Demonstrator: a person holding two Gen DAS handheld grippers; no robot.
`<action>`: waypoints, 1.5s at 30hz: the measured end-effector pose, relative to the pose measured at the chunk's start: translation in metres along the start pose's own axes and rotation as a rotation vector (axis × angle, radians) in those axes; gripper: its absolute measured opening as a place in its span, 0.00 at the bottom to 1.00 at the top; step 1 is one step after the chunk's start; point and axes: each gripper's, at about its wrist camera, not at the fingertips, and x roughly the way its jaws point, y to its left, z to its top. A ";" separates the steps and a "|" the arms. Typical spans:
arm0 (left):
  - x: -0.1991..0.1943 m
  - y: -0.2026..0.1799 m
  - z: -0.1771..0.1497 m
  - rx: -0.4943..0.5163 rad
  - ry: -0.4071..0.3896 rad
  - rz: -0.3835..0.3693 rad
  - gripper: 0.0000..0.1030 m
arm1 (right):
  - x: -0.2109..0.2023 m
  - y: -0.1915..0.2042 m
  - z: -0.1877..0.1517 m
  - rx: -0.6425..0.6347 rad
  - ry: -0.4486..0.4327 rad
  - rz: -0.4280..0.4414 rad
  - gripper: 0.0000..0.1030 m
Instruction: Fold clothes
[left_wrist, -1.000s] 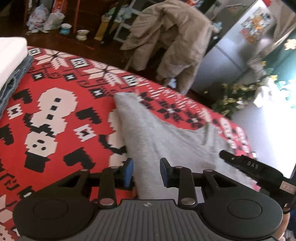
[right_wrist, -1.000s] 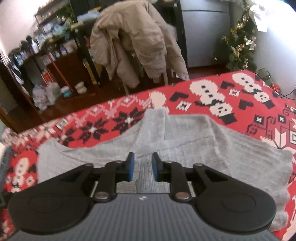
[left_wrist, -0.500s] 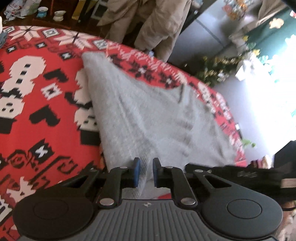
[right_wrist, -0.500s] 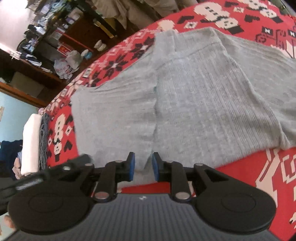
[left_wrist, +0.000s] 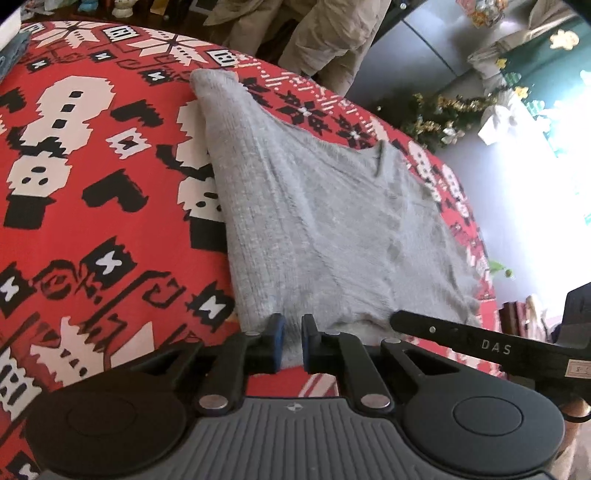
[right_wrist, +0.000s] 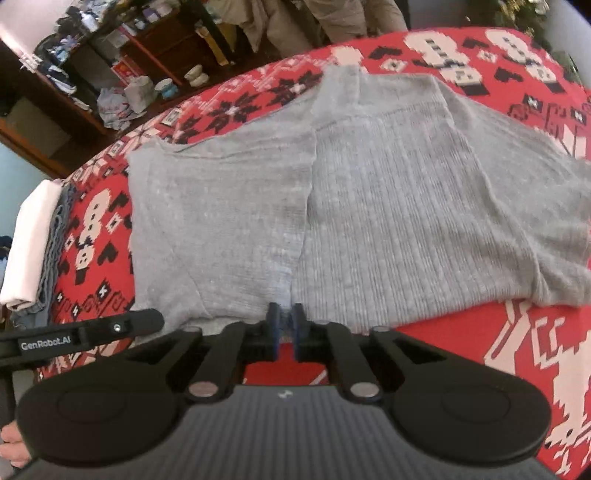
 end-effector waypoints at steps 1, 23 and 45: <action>-0.003 0.000 0.000 -0.010 -0.017 -0.017 0.08 | -0.004 0.002 0.001 -0.017 -0.020 0.005 0.31; -0.065 0.034 0.019 -0.148 -0.361 0.218 0.65 | -0.009 0.097 0.034 -0.399 -0.260 0.125 0.99; -0.086 0.074 0.021 -0.073 -0.386 0.126 0.45 | 0.076 0.177 0.054 -0.608 -0.220 0.019 0.06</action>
